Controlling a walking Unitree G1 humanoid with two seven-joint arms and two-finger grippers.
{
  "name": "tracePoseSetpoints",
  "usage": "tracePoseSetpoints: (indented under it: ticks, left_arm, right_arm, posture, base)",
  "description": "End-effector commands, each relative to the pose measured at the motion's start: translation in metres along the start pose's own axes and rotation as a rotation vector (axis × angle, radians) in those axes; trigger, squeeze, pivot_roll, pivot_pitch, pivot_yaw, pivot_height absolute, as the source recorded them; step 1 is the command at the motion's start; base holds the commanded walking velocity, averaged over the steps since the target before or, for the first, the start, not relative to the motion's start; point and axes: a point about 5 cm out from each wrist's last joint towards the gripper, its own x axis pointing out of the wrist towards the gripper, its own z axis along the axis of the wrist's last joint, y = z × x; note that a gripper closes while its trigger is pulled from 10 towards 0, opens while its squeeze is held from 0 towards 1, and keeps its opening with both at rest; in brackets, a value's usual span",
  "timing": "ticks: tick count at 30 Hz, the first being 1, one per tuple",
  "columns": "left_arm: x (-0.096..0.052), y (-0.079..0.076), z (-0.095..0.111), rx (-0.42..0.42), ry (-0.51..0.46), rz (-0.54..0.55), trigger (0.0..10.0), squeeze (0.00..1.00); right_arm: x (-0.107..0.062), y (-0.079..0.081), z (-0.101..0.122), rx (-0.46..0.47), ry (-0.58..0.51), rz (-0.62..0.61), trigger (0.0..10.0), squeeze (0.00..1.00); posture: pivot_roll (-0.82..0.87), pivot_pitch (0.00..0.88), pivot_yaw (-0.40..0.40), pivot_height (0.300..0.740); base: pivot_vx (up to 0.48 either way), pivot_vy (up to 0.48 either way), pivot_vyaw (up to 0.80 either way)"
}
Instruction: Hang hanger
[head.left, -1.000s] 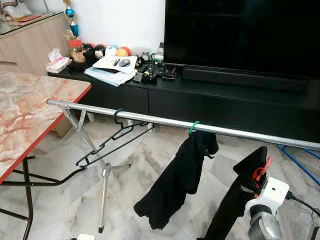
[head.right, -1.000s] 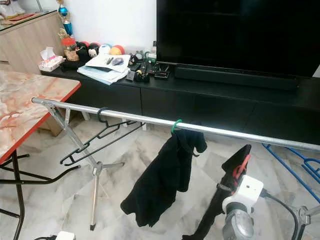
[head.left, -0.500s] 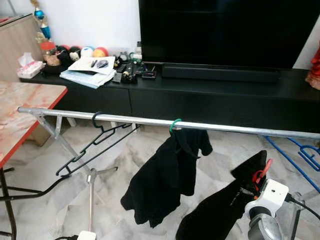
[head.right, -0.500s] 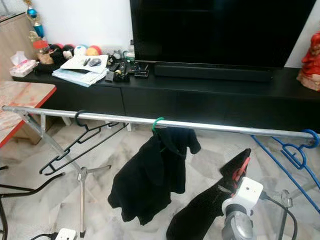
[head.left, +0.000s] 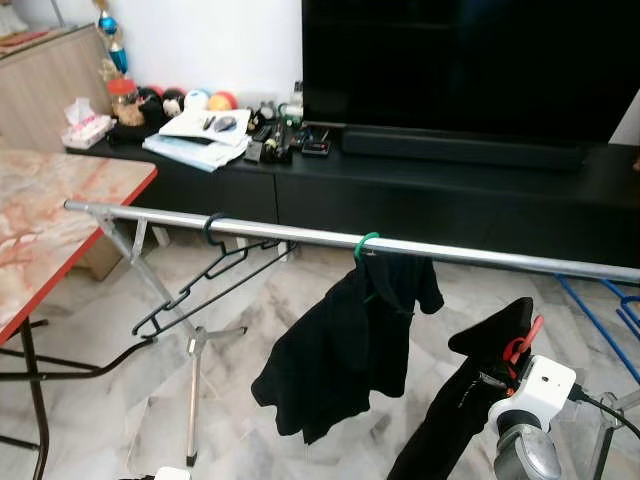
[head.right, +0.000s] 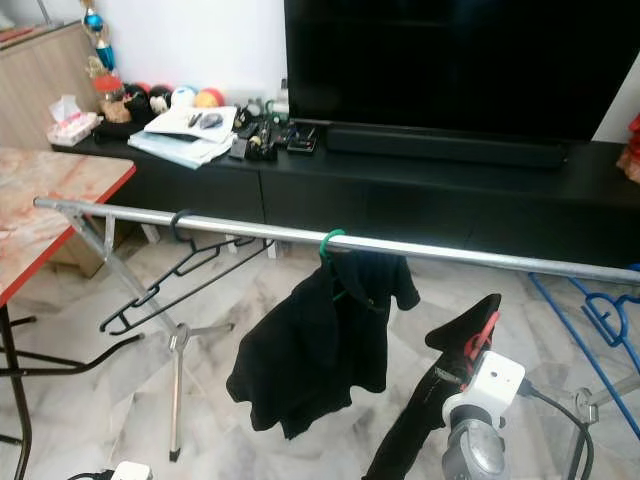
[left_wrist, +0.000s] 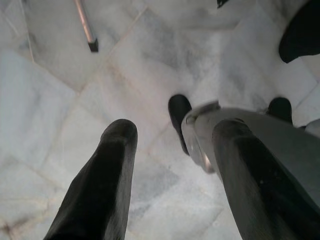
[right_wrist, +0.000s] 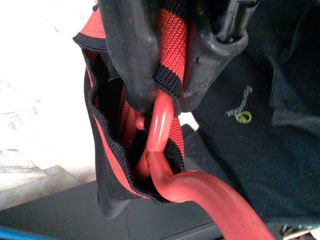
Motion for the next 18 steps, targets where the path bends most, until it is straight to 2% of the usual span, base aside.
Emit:
tracePoseSetpoints:
  ticks: [1,18]
  left_arm:
    - [-0.0028,0.0034,-0.0095,-0.005,0.036,0.010,10.0,0.00]
    - [-0.0018,0.0027,-0.0052,-0.004,0.019,0.006,10.0,0.00]
  right_arm:
    - [0.0009,0.0003,0.0082,0.005,-0.036,-0.003,10.0,0.00]
    - [0.0020,-0.0003,0.0085,0.001,-0.033,-0.005,10.0,0.00]
  posture:
    - [0.02,0.055,0.027,0.740]
    - [0.02,0.055,0.027,0.740]
  base:
    - [-0.270,0.000,0.00]
    - [-0.256,0.000,0.00]
